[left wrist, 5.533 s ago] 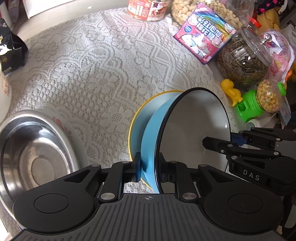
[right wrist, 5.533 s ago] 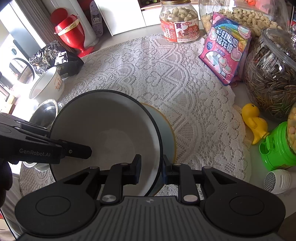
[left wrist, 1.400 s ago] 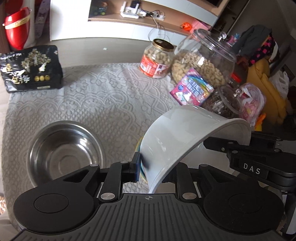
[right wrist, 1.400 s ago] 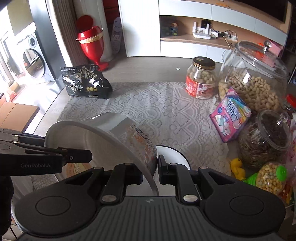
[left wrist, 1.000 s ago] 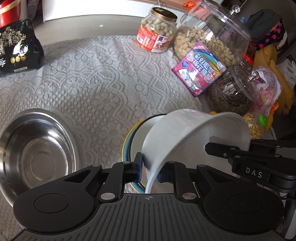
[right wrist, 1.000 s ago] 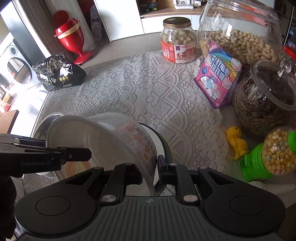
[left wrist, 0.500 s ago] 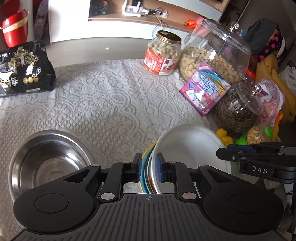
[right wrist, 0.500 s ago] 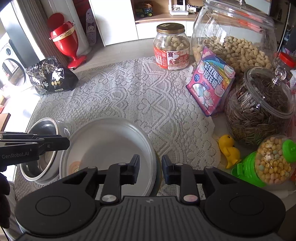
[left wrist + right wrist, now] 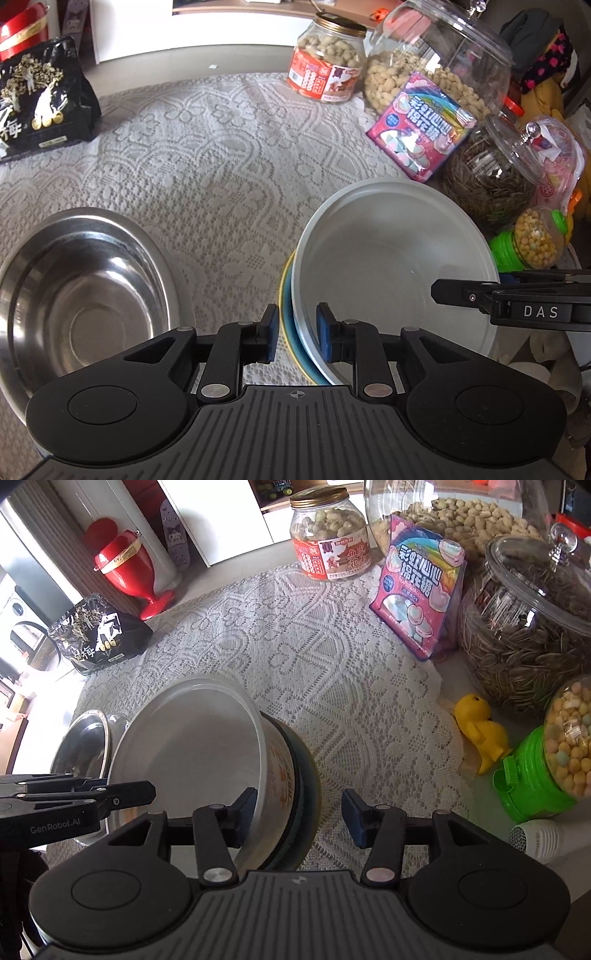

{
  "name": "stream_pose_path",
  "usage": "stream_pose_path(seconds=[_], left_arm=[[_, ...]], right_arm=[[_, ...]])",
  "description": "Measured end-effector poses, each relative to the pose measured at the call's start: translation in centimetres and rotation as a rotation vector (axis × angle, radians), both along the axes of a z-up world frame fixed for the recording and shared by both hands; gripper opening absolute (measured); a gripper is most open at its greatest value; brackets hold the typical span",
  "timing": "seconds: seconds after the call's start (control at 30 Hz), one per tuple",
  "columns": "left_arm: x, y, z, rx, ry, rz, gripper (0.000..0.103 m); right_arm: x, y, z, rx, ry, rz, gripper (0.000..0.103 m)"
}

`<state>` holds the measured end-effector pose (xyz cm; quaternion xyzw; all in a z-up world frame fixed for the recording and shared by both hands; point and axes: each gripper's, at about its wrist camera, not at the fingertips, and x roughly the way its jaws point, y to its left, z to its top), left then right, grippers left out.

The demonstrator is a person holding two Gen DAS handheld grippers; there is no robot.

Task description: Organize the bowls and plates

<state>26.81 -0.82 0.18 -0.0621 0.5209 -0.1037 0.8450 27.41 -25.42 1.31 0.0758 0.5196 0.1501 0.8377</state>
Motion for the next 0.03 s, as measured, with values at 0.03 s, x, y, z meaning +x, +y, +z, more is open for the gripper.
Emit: stream_pose_path(seconds=[0.03], left_arm=[[0.03,-0.03,-0.22,-0.002,0.004,0.001,0.027]], right_arm=[[0.02,-0.01,-0.21,0.009,0.005,0.000,0.049]])
